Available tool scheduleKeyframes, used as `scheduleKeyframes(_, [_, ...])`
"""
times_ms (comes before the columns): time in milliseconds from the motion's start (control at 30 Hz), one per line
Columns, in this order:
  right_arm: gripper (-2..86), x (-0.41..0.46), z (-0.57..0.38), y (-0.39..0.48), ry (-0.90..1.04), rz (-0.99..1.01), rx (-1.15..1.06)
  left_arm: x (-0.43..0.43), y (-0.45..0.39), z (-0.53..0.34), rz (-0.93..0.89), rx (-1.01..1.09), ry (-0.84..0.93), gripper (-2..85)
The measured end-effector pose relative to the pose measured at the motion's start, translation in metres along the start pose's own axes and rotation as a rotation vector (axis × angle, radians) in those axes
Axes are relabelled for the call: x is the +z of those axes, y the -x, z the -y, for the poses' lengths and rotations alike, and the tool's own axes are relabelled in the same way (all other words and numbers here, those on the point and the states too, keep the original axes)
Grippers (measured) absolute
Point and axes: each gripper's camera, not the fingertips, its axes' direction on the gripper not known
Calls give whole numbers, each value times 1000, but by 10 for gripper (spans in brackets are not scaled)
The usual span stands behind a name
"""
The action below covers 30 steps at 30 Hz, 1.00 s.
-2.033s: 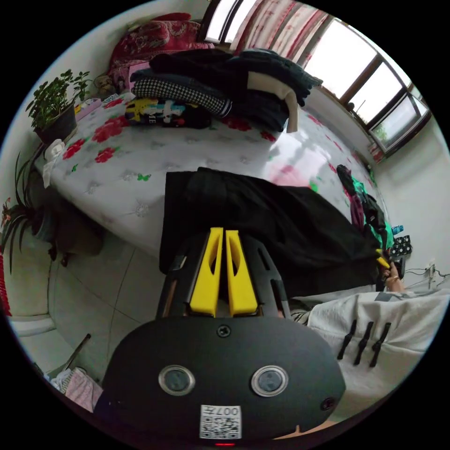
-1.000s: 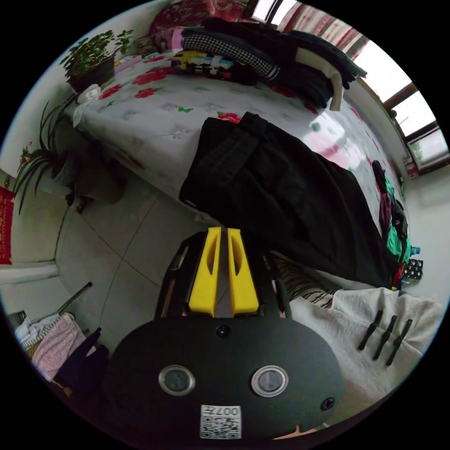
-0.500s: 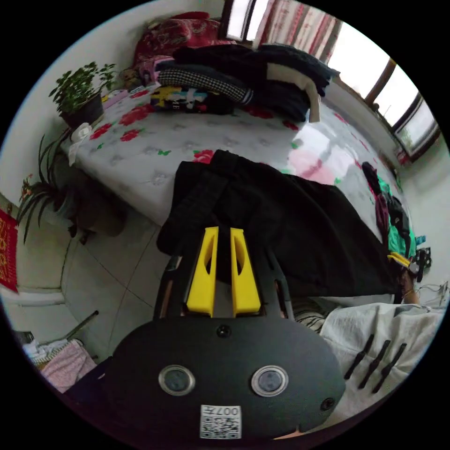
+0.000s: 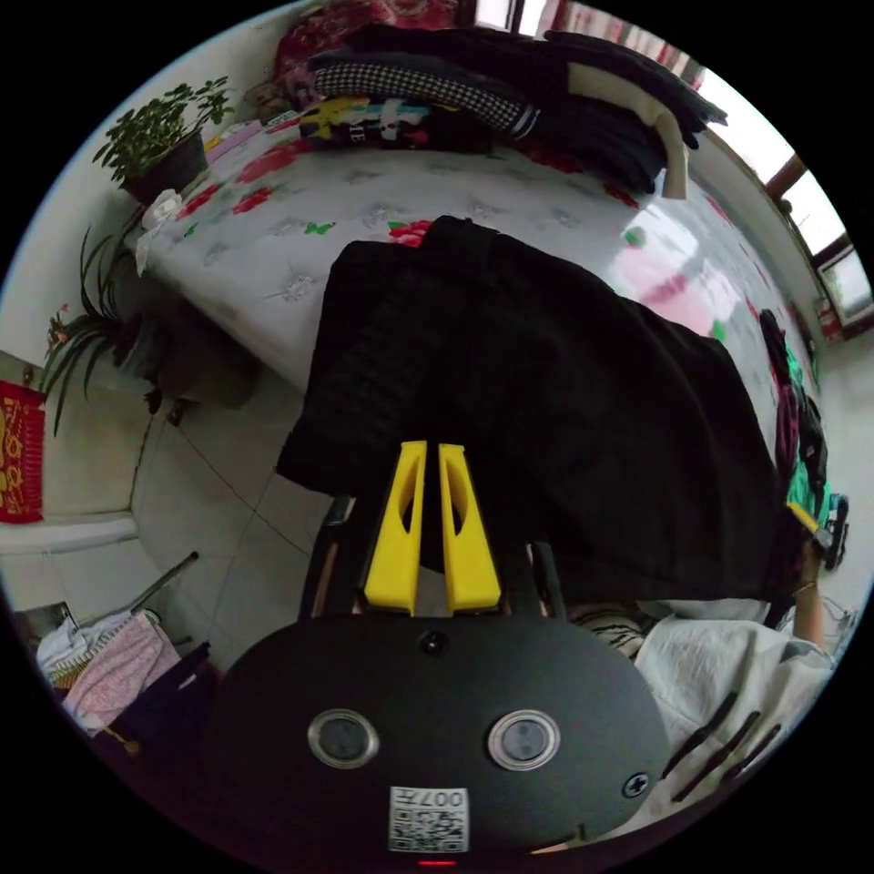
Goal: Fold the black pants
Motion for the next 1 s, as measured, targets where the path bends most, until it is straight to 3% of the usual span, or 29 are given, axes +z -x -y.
scheduleKeyframes(167, [62, -36, -74, -71, -265, 226, 342, -12, 32, -28, -59, -32, -69, -8])
scheduleKeyframes(267, [90, -39, -167, -134, -374, 330, 672, -19, 63, -55, -137, -118, -126, -7])
scheduleKeyframes(333, [107, -18, -252, -178, -404, 403, 984, -20, 86, -72, -202, -196, -162, -5])
scheduleKeyframes(500, [120, 39, -352, -194, -503, 660, 1288, 5, 151, -116, -374, -441, -197, 32])
scheduleKeyframes(567, [120, 59, -354, -186, -518, 740, 1296, 14, 169, -129, -422, -515, -219, 53])
scheduleKeyframes(633, [112, 63, -348, -173, -546, 652, 1309, 21, 183, -140, -459, -569, -229, 70])
scheduleKeyframes(867, [55, 73, -299, -166, -518, 726, 1280, 48, 229, -165, -614, -615, -274, 120])
scheduleKeyframes(1000, [32, 0, -226, -117, -664, 694, 838, 66, 246, -166, -680, -635, -307, 139])
